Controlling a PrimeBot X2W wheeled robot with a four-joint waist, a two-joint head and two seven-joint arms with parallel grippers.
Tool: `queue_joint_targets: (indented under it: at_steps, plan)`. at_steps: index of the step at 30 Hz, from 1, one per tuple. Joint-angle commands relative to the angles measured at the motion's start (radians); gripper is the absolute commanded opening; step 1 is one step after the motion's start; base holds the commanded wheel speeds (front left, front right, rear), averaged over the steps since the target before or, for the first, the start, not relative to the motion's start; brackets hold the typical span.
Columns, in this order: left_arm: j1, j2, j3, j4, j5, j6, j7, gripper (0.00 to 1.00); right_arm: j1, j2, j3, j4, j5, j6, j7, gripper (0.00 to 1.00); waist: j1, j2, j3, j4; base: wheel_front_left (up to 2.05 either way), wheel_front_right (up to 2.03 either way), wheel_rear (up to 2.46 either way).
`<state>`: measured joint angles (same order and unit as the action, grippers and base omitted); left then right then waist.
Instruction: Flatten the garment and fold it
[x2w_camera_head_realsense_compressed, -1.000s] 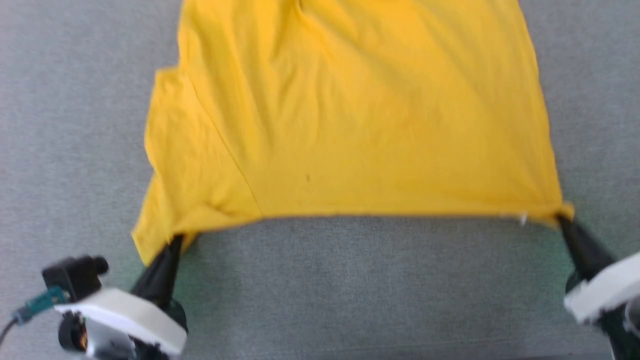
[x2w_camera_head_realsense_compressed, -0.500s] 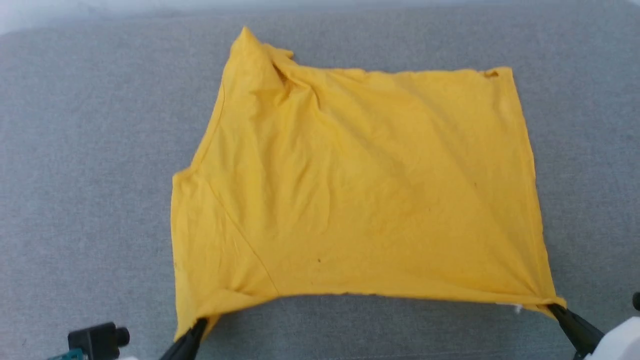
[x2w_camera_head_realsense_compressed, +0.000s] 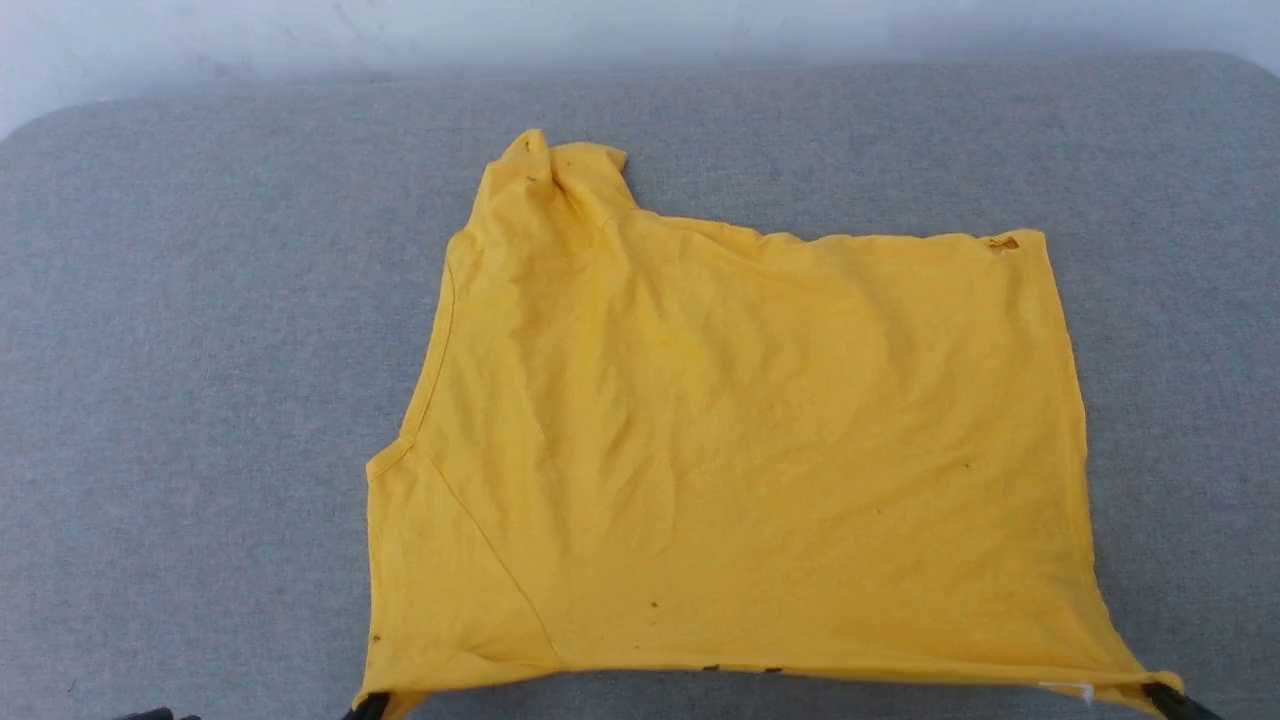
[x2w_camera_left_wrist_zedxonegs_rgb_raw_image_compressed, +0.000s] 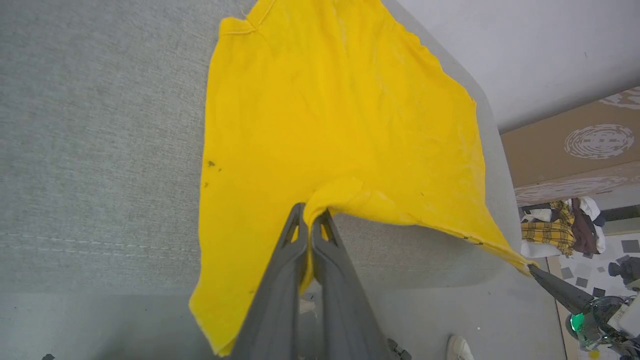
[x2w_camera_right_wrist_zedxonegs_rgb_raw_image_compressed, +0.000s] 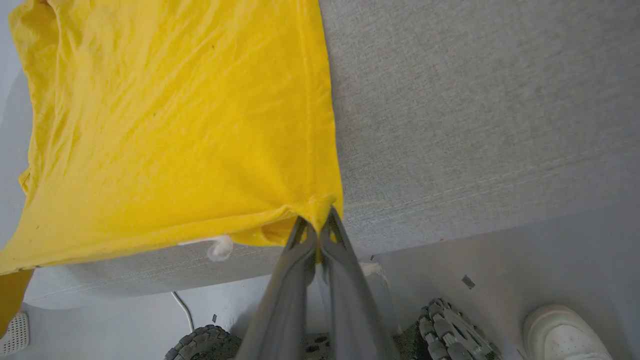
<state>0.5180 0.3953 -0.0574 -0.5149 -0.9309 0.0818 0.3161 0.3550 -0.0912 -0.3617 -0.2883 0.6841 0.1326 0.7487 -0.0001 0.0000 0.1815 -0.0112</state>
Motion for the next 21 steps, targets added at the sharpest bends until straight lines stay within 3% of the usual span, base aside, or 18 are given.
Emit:
queue_joint_targets:
  at_steps: [1, 11, 21]
  plan:
    - [0.011, 0.015, 0.014, -0.023, 0.014, 0.010, -0.007, 0.00, 0.008, 0.005, -0.011, -0.023, 0.008, -0.002, 0.004, 0.00, 0.0001, 0.0000, -0.001, 0.001, 0.00, 0.00, 0.00]
    - [-0.160, 0.101, -0.002, -0.083, 0.130, 0.003, 0.029, 0.00, -0.098, -0.036, 0.018, -0.112, -0.027, -0.002, -0.010, 0.00, 0.0001, 0.0000, 0.034, -0.003, 0.00, 0.00, 0.00]
    - [-0.519, 0.153, -0.092, 0.036, 0.226, -0.065, 0.085, 0.00, -0.347, -0.133, 0.126, -0.017, -0.060, -0.002, -0.068, 0.00, 0.0001, 0.0000, 0.178, -0.028, 0.00, 0.00, 0.00]
